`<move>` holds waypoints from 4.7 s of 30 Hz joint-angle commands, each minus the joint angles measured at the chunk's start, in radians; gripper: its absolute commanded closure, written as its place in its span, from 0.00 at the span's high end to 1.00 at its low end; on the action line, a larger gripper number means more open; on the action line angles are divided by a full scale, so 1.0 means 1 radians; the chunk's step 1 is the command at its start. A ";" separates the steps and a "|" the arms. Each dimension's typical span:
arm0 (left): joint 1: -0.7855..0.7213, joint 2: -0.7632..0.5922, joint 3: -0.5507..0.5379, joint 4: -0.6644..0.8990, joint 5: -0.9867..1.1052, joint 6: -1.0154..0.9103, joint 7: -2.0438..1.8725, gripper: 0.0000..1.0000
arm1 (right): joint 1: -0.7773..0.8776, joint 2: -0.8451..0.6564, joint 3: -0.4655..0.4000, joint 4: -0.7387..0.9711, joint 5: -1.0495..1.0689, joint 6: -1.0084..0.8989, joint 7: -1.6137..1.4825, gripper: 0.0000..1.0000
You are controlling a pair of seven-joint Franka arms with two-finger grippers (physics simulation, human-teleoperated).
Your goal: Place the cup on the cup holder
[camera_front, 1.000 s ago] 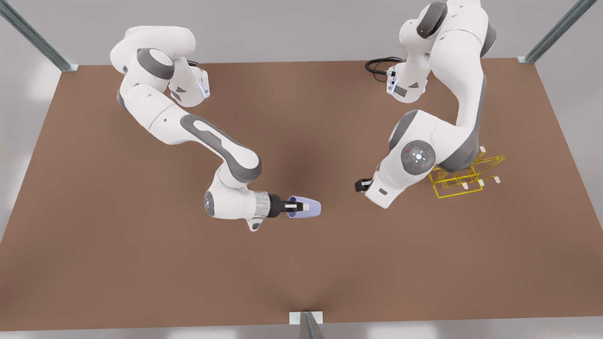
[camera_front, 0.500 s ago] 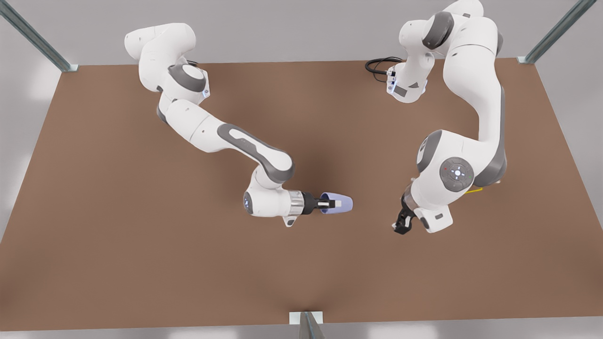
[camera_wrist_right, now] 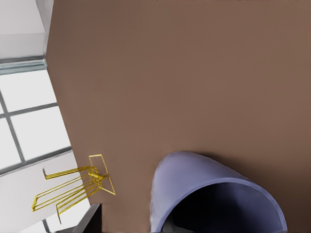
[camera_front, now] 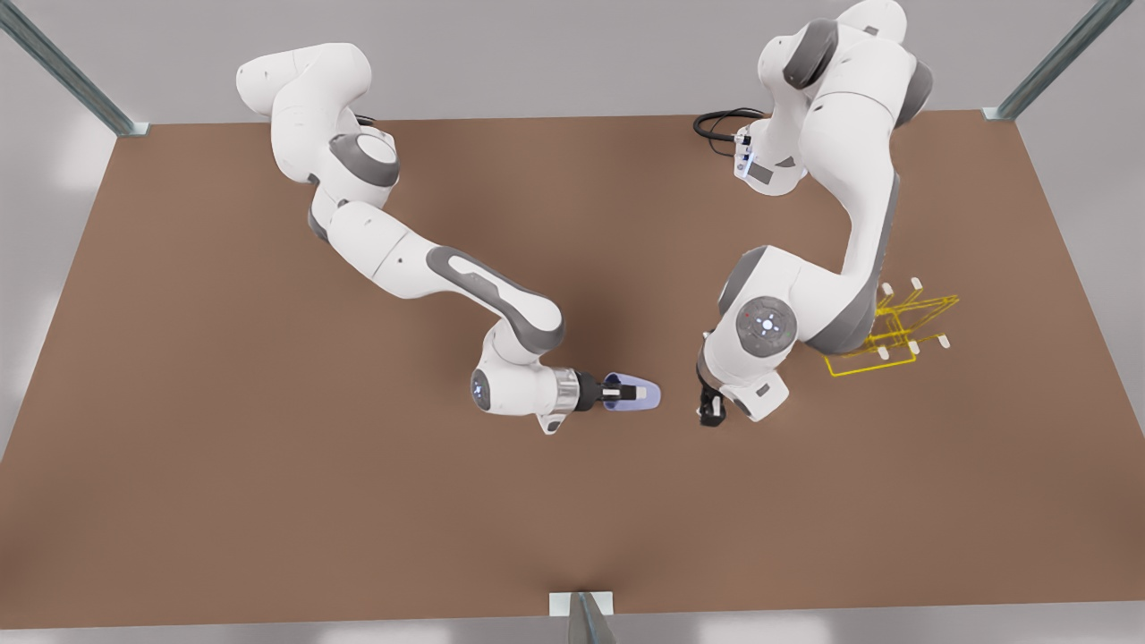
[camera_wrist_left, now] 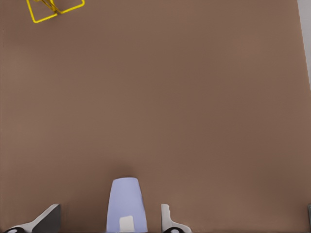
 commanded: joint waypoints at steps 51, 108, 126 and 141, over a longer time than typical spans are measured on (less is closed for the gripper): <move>-0.125 0.151 -0.010 -0.290 0.205 0.480 -0.384 1.00 | -0.363 -1.223 -0.707 -0.471 -0.297 -1.055 -0.466 1.00; -0.137 0.156 -0.064 -0.248 0.203 0.473 -0.387 0.83 | -0.363 -1.189 -0.710 -0.368 -0.304 -1.063 -0.426 1.00; -0.232 0.073 -0.054 -0.130 0.654 -0.448 -0.469 0.83 | -0.359 -1.191 -0.707 -0.367 -0.310 -1.055 -0.426 1.00; -0.195 0.136 -0.014 -0.161 0.660 -0.813 -0.759 0.83 | -0.373 -1.185 -0.717 -0.368 -0.336 -1.046 -0.425 1.00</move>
